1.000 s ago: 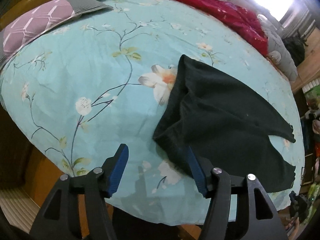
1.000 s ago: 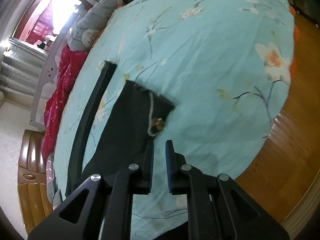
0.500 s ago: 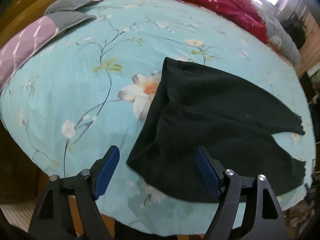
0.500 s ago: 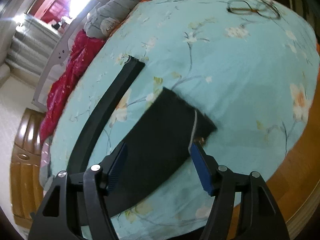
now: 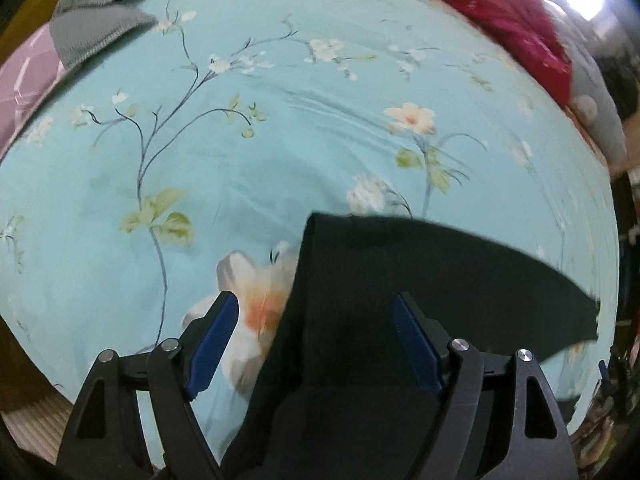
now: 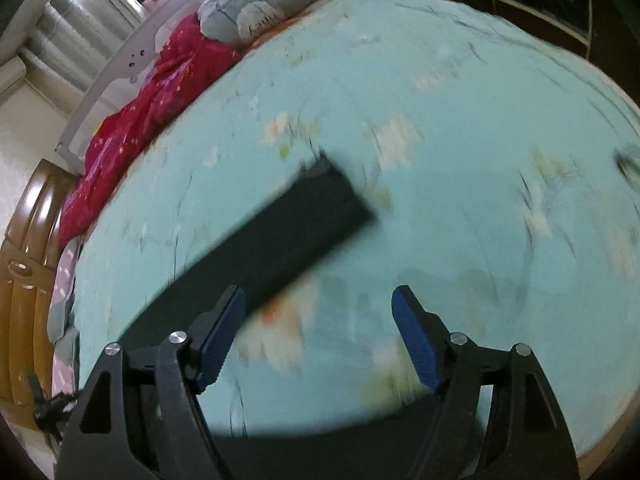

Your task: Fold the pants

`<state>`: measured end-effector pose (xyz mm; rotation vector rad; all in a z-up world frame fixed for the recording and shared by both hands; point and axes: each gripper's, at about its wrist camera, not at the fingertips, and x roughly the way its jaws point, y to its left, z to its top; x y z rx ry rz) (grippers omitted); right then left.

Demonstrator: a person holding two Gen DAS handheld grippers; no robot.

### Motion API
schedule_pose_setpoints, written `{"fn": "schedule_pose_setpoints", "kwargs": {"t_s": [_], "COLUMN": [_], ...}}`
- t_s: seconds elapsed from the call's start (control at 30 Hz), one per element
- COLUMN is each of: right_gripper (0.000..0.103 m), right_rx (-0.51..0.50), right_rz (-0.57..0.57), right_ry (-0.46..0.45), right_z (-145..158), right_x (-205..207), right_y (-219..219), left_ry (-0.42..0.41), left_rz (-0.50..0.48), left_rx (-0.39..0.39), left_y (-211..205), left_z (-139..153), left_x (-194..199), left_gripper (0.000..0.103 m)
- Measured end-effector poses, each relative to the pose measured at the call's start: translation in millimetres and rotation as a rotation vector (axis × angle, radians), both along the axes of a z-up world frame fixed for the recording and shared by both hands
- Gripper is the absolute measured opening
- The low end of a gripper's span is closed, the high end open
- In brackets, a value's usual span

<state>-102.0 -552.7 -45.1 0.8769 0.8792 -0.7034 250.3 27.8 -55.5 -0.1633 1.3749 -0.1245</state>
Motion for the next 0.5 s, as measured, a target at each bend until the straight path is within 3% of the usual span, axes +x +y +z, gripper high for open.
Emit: {"fn": "schedule_pose_setpoints", "kwargs": {"t_s": [0.3, 0.43, 0.47, 0.5], "right_gripper": [0.079, 0.08, 0.077, 0.063], "right_rx": [0.004, 0.008, -0.013, -0.038], "right_rz": [0.037, 0.127, 0.167, 0.2], "right_ry": [0.126, 0.134, 0.142, 0.158], "right_z": [-54.5, -69.4, -68.1, -66.5], "right_x": [72.5, 86.3, 90.1, 93.9], "right_y": [-69.1, -70.2, -65.8, -61.3], "left_ry": [0.065, 0.152, 0.171, 0.183], "left_rz": [0.107, 0.064, 0.042, 0.022], "left_rx": [-0.071, -0.123, -0.143, -0.158], "left_y": [15.6, 0.9, -5.5, -12.5], "left_z": [-22.8, -51.2, -57.7, -63.1], "left_x": [43.8, 51.3, 50.6, 49.3], "left_gripper": [0.08, 0.08, 0.08, 0.079]}}
